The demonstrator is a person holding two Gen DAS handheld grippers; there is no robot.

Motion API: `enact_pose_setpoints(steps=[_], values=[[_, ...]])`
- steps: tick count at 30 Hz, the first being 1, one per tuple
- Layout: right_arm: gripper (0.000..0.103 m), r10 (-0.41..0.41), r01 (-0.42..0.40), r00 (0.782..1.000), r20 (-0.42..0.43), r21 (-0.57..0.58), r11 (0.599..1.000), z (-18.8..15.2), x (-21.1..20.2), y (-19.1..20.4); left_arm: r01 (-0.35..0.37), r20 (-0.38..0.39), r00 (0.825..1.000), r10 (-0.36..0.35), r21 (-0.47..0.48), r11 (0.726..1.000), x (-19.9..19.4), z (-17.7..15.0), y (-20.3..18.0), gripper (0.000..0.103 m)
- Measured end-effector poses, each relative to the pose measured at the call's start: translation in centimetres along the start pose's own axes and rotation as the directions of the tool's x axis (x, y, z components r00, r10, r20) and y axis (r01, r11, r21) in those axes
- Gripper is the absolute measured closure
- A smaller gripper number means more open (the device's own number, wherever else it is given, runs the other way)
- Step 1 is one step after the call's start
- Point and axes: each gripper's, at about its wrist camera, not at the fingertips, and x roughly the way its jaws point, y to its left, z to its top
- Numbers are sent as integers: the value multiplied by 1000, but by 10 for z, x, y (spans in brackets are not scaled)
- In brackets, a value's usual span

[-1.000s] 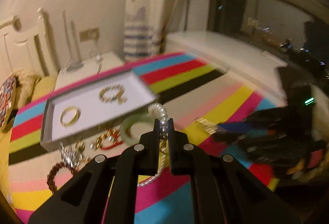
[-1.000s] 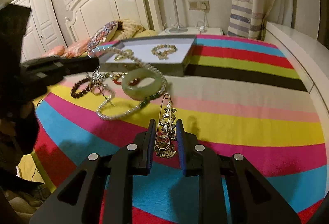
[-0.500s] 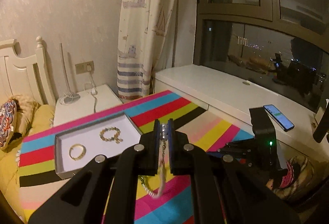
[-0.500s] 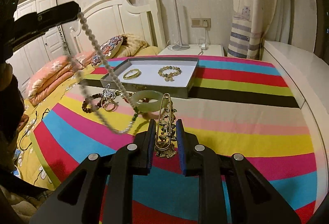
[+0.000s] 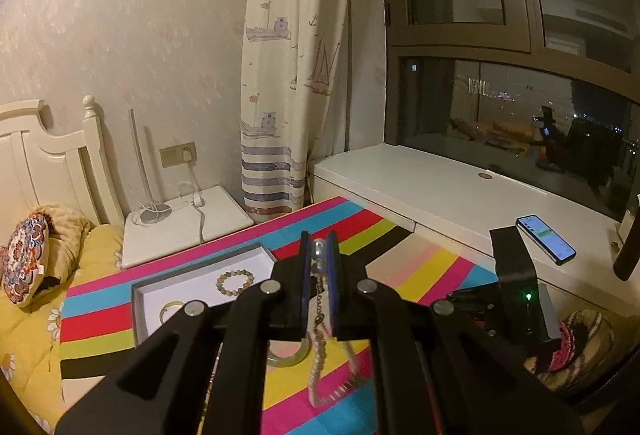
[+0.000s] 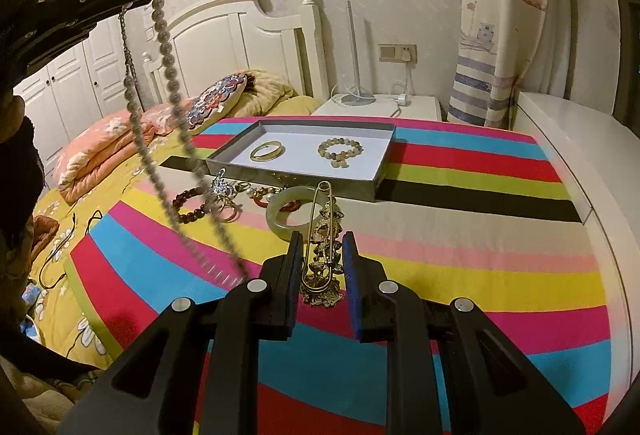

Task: Organize jewelry
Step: 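Lift the pearl necklace and brooch into the gray box and open both tools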

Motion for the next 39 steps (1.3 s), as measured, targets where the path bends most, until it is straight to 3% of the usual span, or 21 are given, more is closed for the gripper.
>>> enact_pose_setpoints(steps=[19, 27, 39], values=[[83, 6, -6, 1000, 0, -48, 999, 25, 29, 9, -124, -26, 992, 125, 42, 991, 30, 24, 40, 96], [83, 12, -15, 999, -52, -58, 998, 47, 79, 0, -185, -37, 982, 187, 40, 982, 56, 46, 69, 96], [83, -5, -5, 988, -154, -60, 998, 74, 166, -9, -290, -114, 948, 295, 64, 955, 144, 59, 113, 96]])
